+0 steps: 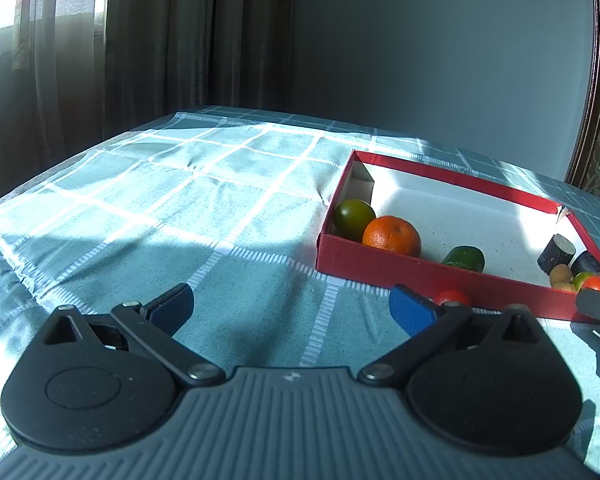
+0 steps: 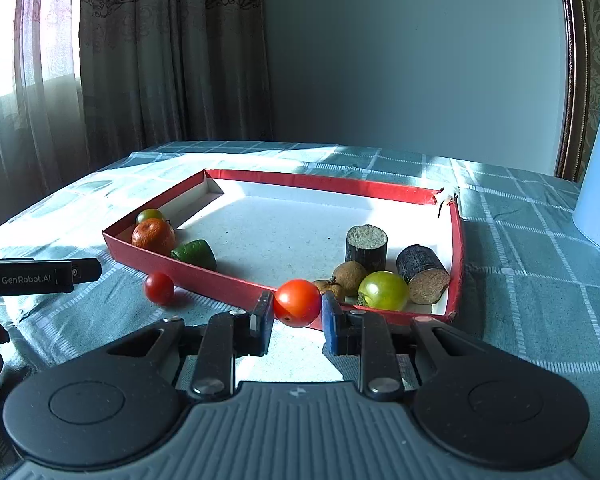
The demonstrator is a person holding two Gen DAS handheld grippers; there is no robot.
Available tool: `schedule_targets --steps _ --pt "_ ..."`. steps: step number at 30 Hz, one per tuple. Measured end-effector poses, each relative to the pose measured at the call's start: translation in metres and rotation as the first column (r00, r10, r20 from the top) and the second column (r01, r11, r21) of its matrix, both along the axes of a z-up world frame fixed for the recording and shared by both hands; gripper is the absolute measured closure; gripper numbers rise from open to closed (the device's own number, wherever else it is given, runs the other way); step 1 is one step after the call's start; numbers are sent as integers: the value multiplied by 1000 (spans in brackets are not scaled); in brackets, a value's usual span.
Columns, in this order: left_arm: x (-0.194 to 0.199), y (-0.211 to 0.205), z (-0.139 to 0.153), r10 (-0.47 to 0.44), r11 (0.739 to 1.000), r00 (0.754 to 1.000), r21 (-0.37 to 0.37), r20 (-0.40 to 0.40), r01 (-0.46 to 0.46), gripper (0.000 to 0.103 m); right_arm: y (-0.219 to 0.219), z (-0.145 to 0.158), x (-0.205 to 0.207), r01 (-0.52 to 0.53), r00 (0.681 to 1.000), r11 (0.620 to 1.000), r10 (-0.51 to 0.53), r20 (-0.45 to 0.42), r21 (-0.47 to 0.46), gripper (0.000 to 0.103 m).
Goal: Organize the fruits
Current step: 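Set the red tomato in the tray and open the right gripper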
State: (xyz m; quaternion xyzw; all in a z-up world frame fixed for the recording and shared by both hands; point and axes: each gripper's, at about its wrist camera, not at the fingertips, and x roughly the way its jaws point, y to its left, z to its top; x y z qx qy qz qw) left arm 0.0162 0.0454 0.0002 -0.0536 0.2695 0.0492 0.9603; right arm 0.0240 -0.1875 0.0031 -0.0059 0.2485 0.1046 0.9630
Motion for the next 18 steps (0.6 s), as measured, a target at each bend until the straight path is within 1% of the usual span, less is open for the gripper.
schedule_targets --steps 1,6,9,15,18 --pt "0 0 0 0 1000 1000 0 0 0 0 1 3 1 1 1000 1000 -1 10 -4 79" --pt "0 0 0 -1 1000 1000 0 0 1 0 -6 17 10 30 998 1000 -31 56 9 79" --pt "0 -1 0 -2 1000 1000 0 1 2 0 -23 24 18 78 995 996 -80 68 31 79" --pt "1 -1 0 -7 1000 1000 -1 1 7 0 -52 22 40 132 991 989 -135 27 69 79" --pt "1 -1 0 -9 1000 1000 0 2 9 0 -54 15 49 141 990 988 -142 12 60 78"
